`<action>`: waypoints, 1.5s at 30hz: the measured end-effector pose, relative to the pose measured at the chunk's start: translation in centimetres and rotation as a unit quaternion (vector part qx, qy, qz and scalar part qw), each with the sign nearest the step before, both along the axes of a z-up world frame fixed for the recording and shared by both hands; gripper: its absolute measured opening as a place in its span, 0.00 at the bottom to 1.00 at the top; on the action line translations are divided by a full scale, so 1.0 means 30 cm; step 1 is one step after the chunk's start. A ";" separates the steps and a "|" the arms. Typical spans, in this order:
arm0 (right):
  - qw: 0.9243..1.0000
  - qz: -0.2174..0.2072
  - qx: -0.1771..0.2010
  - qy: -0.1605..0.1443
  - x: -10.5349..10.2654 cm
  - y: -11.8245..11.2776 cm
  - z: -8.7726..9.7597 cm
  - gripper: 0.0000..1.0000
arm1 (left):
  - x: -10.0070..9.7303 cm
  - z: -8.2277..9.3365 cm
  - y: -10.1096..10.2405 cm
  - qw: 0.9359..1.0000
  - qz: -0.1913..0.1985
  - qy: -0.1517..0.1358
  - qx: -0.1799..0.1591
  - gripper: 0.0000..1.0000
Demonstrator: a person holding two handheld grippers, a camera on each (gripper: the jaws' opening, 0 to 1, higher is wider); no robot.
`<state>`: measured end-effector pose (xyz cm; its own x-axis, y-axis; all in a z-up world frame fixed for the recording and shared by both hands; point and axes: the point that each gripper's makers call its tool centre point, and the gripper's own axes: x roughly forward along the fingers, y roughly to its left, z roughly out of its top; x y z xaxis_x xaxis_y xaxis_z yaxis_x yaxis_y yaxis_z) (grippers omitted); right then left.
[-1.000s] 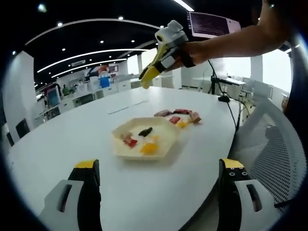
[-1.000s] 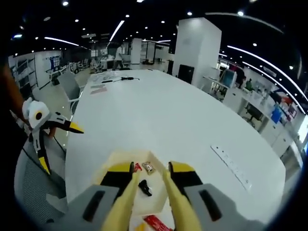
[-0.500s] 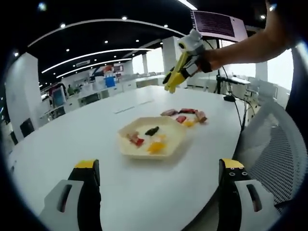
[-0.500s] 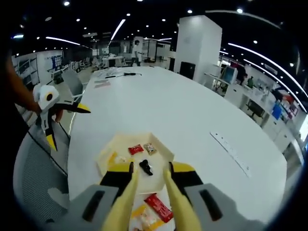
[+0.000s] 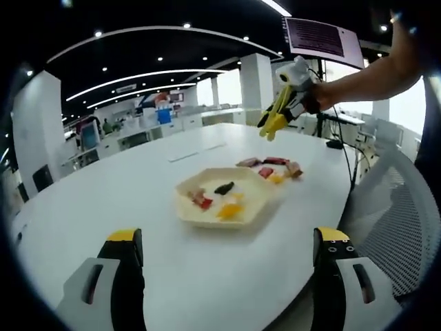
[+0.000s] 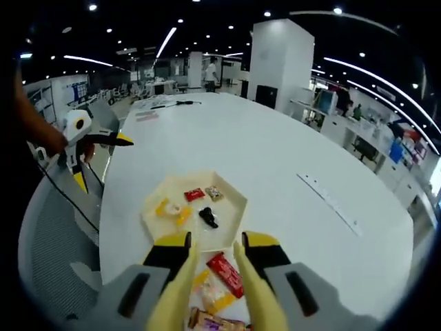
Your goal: Place the target food into the container with the food tongs after gripping and lifting it, then release it inside without dropping or visibly crushing the food.
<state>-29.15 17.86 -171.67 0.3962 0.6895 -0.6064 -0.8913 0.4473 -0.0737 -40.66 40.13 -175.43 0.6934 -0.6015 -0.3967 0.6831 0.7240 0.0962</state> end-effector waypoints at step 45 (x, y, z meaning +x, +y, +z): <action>0.997 0.066 -0.028 0.014 -0.070 -0.105 -0.137 0.29 | 0.012 -0.011 0.038 1.000 0.027 0.009 0.007 1.00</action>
